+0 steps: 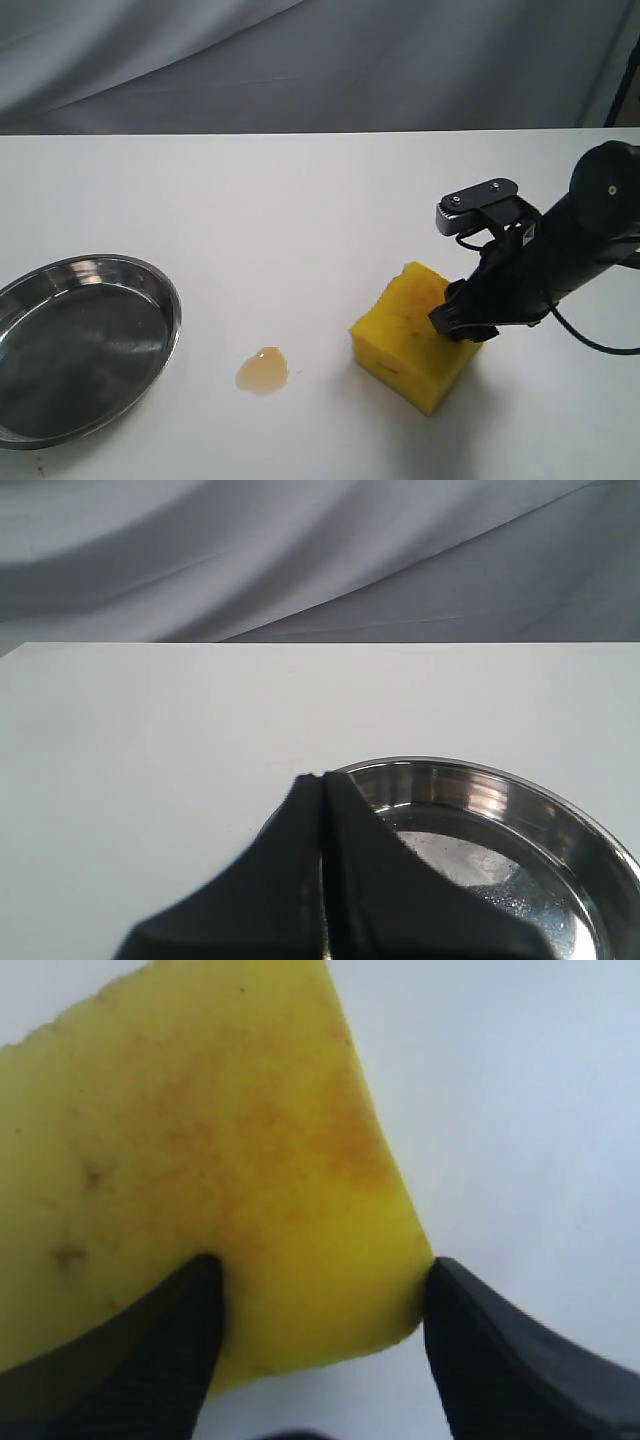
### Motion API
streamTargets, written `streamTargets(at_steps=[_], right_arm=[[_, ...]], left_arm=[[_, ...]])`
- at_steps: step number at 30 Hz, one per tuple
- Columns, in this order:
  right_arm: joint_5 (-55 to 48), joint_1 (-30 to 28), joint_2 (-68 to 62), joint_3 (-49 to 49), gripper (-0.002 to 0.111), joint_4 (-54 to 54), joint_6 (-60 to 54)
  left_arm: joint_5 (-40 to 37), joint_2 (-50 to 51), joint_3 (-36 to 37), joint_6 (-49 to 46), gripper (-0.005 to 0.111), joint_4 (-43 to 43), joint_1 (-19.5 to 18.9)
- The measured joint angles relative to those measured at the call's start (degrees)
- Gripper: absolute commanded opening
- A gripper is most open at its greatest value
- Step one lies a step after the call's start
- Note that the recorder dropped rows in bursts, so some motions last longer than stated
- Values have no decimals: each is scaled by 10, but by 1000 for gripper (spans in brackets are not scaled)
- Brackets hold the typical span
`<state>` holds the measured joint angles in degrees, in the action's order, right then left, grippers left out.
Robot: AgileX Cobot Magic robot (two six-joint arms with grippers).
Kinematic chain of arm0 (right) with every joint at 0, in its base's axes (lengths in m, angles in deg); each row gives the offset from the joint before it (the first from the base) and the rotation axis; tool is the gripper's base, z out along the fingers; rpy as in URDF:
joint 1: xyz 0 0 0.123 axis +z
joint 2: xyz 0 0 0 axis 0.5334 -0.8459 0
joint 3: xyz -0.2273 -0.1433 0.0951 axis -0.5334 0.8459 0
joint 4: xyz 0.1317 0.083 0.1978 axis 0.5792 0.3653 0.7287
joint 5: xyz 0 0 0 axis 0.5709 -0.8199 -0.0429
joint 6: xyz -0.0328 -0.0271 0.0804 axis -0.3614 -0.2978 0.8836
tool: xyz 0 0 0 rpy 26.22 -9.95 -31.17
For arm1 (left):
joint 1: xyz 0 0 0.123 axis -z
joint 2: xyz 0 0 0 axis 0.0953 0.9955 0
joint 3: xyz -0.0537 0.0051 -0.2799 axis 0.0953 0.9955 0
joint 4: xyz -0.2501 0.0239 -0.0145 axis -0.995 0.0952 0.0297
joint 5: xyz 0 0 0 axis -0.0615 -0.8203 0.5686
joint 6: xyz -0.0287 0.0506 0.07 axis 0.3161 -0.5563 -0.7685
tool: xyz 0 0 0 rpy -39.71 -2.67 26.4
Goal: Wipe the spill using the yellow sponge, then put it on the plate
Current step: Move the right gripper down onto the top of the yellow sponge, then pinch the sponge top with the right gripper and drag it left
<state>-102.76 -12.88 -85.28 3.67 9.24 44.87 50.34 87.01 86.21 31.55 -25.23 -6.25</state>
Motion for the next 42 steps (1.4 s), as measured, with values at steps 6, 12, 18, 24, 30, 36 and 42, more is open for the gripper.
streamTargets(at_steps=[6,12,18,24,30,36,42], right_arm=[[5,0,-21,-4,54,1,4],[7,0,-39,-6,35,6,8],[7,3,-44,-6,9,15,8],[7,3,-47,-6,0,15,8],[-40,3,-50,-42,0,15,8],[-119,3,-53,-119,0,27,-2],[-132,3,-53,-135,0,134,-81]], left_arm=[[0,0,0,0,0,0,0],[0,0,0,0,0,0,0],[0,0,0,0,0,0,0],[0,0,0,0,0,0,0],[0,0,0,0,0,0,0],[0,0,0,0,0,0,0],[0,0,0,0,0,0,0]])
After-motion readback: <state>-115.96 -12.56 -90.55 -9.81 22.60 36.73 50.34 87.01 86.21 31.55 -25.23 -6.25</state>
